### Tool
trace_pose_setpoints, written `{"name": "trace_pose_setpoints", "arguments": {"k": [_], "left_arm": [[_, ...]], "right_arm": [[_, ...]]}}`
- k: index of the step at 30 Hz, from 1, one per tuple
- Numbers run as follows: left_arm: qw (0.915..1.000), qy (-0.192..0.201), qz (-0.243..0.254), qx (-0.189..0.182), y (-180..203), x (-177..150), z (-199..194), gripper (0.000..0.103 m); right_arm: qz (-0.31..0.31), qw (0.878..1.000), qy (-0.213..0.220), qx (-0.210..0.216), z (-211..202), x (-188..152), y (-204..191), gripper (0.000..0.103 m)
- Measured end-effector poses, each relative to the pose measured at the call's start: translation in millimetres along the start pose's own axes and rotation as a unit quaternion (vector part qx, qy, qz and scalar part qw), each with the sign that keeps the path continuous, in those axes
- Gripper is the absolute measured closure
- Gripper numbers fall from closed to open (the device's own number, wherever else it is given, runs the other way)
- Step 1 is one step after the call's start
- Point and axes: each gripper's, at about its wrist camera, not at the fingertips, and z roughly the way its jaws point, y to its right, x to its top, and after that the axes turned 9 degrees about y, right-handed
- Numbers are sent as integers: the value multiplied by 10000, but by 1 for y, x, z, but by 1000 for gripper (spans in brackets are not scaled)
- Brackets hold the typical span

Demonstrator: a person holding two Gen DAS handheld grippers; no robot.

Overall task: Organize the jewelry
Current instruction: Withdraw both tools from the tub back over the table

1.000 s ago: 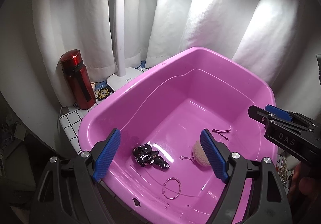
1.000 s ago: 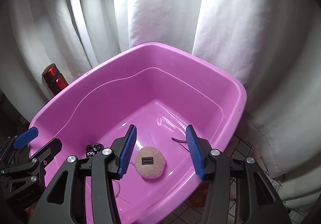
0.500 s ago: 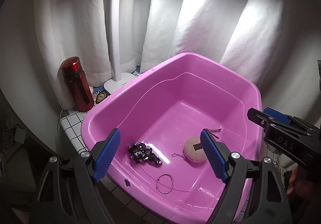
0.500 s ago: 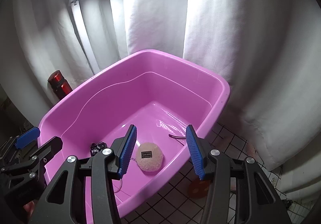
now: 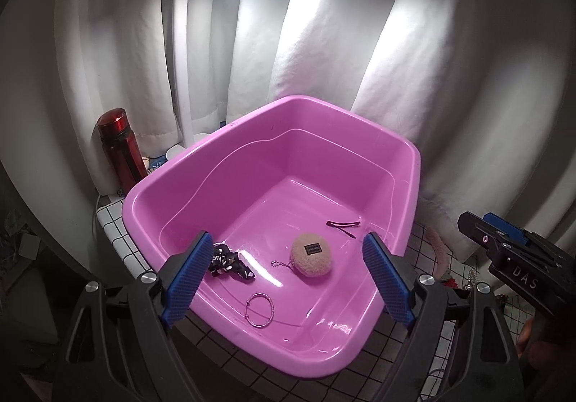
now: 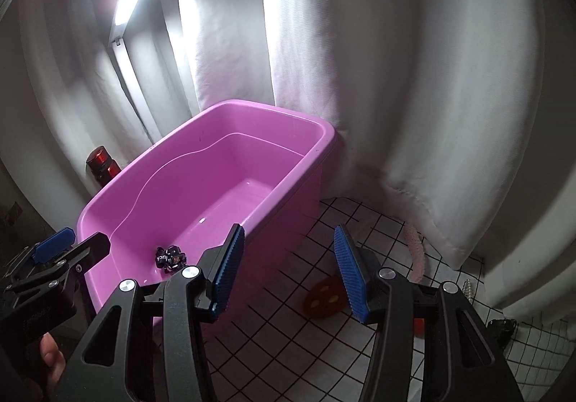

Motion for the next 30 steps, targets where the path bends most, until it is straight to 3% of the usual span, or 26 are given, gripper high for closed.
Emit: {"name": "trace_pose_setpoints", "arguments": {"k": [3,12,23,30], "left_arm": [[9999,67,5,-98,15,-5,-10,14],[9990,-109,196,-379,64,-31,-29,8],[9926,-627,610,-848,126,-93,-31,6],[9879,-1032,775,-864,157,-145,-20,6]], "right_arm": [[199,9998,6,13,-18,-11,21,46],[575,9968,-97,-554,-78,-67,99,33],[1069,9838,-589,-1315,-132,-161,200,32],[1249,9783,-847,-1422,-135,-200,237,32]]}}
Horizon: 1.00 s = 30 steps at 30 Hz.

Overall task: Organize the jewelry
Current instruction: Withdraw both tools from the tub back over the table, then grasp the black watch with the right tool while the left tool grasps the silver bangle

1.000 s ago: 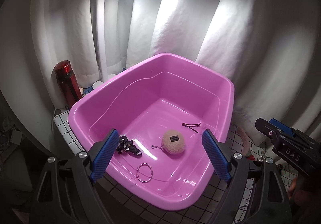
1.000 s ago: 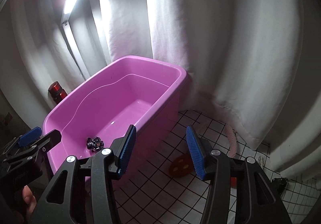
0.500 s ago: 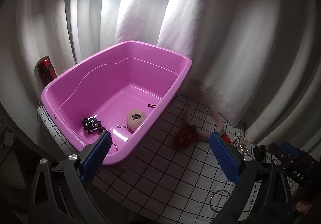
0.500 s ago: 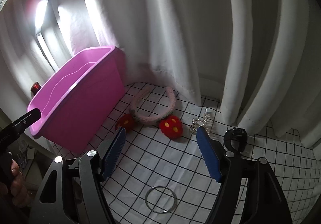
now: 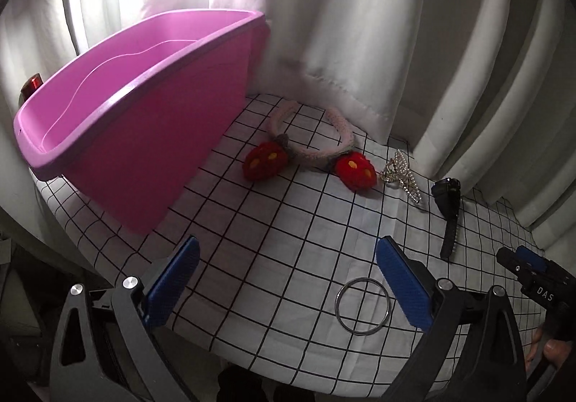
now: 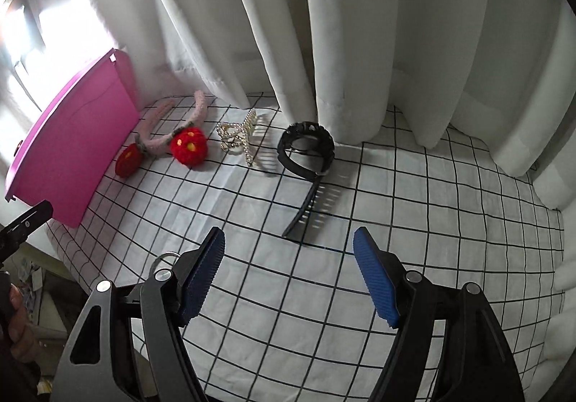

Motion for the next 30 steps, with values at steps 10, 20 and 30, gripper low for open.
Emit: {"name": "trace_pose_setpoints", "arguments": {"k": [10,20,30], "left_arm": [[9988,-433,184,101,38,-50,24,6],[9967,-768,243,45,65,-81,51,6],[9958,-888,217,46,84,-96,70,6]], "right_arm": [[-167,9994,-265,147,33,-18,20,32],[-285,9988,-318,242,64,-10,30,32],[-435,9980,-359,286,90,-4,35,32]]}}
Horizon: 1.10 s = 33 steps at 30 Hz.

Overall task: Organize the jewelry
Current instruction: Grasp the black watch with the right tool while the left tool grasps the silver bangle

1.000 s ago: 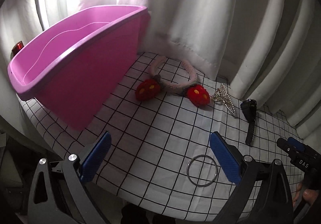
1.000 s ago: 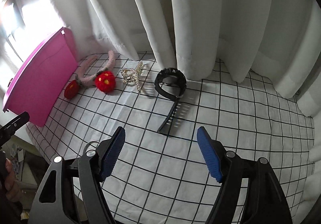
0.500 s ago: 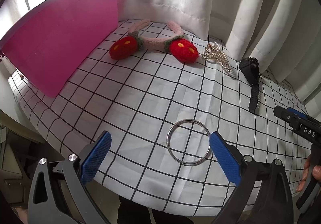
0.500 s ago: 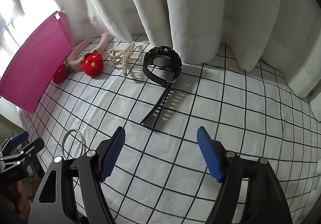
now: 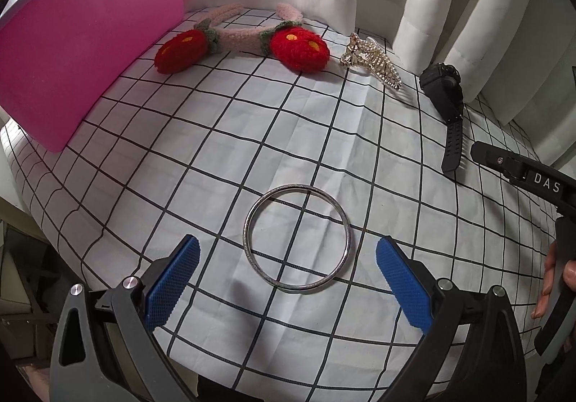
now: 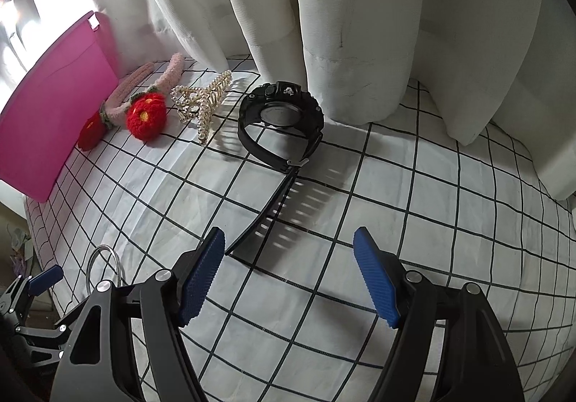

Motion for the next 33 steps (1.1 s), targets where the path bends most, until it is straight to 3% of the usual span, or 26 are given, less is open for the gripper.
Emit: {"name": "trace_pose_setpoints", "arguments": {"k": [16,33], "left_arm": [[9993,10,-279,268,1,-6,21,6],[9980,220,-174,574,17,-5,34,6]], "right_arm": [[-360,9993,18,-27,46,25,-6,32],[-670,9975,149,-180,83,48,-15,32]]}}
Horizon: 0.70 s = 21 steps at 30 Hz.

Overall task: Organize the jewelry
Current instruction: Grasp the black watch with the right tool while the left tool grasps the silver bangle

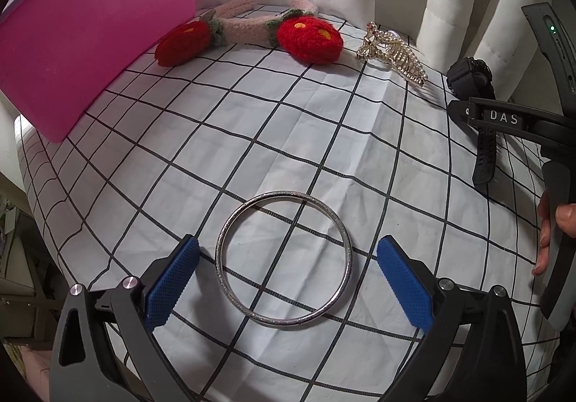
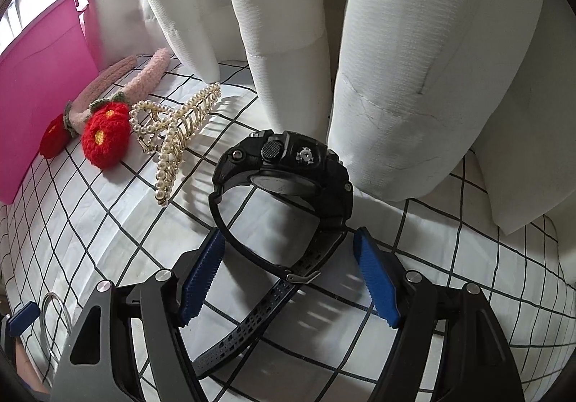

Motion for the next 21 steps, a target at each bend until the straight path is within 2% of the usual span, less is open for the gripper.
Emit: {"name": "trace_pose_setpoints", "arguments": {"k": [12,14,16,19,21], "left_arm": [[9997,224,-20,31,11,4,2,8],[9997,252,3,7,13,4,0,11],[9994,314,97,-44,17,2,-3,22],[9985,493,197,-102,23,-5,-11,31],[9983,518,214,-132,24,-6,-13,33]], "right_arm": [[-75,9997,224,-48,15,8,-9,32],[-81,9997,236,-45,15,8,-10,32],[-105,9997,241,-19,15,8,-11,33],[-76,9996,254,-13,12,6,-10,34],[-93,9996,272,24,10,5,-10,40]]}}
